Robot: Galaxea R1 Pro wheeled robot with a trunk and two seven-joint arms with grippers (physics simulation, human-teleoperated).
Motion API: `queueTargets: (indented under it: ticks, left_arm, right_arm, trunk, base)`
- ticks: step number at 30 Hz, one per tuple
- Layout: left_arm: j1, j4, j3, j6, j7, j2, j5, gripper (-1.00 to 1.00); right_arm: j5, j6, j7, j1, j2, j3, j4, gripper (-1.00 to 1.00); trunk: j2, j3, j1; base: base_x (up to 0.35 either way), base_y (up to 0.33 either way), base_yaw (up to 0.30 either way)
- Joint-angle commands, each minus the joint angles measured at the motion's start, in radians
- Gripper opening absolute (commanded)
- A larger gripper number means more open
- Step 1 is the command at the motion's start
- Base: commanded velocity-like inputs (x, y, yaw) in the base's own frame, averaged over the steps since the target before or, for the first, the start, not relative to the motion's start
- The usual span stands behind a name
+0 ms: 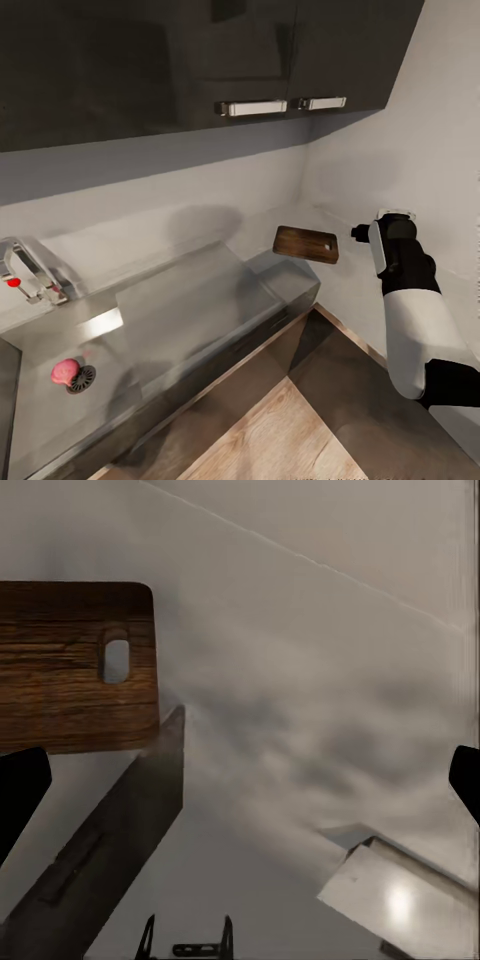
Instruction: In the kitchen, take the Vidalia onion out of the sink, dice it on the chopping board with the paring knife, put the diced onion into the bowl on the countertop, then place both the paring knife and the chopping board into the sink.
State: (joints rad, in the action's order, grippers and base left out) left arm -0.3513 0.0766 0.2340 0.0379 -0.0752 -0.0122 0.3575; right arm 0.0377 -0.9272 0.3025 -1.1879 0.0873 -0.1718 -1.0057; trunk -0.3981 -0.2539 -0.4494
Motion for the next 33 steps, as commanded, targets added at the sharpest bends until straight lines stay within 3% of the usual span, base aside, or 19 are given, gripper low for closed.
queueTargets:
  ticks: [1,11,27,33]
  left_arm:
    - [-0.002,0.003,0.008,0.004,0.0,0.0,0.008,1.0]
    - [-0.002,0.003,0.008,0.005,0.003,0.0,0.008,1.0]
    - [-0.002,0.003,0.008,0.004,0.001,0.0,0.008,1.0]
    - [-0.002,0.003,0.007,0.004,0.002,-0.004,0.008,1.0]
  right_arm:
    - [0.004,-0.005,0.0,-0.001,0.0,0.0,0.0,1.0]
    - [0.003,0.007,0.0,0.001,-0.002,0.0,0.035,1.0]
    - [0.001,0.031,-0.002,0.001,-0.008,0.004,0.073,1.0]
    - [0.001,0.042,-0.003,0.001,-0.008,0.004,0.116,1.0]
  trunk:
    - [-0.002,-0.002,-0.001]
    - [-0.002,-0.001,-0.001]
    - [-0.002,-0.001,-0.001]
    - [-0.002,-0.001,-0.001]
  base:
    - [0.0,0.0,-0.1]
    - [0.026,-0.011,-0.018]
    - [0.232,-0.108,0.0]
    - [0.068,-0.062,0.0]
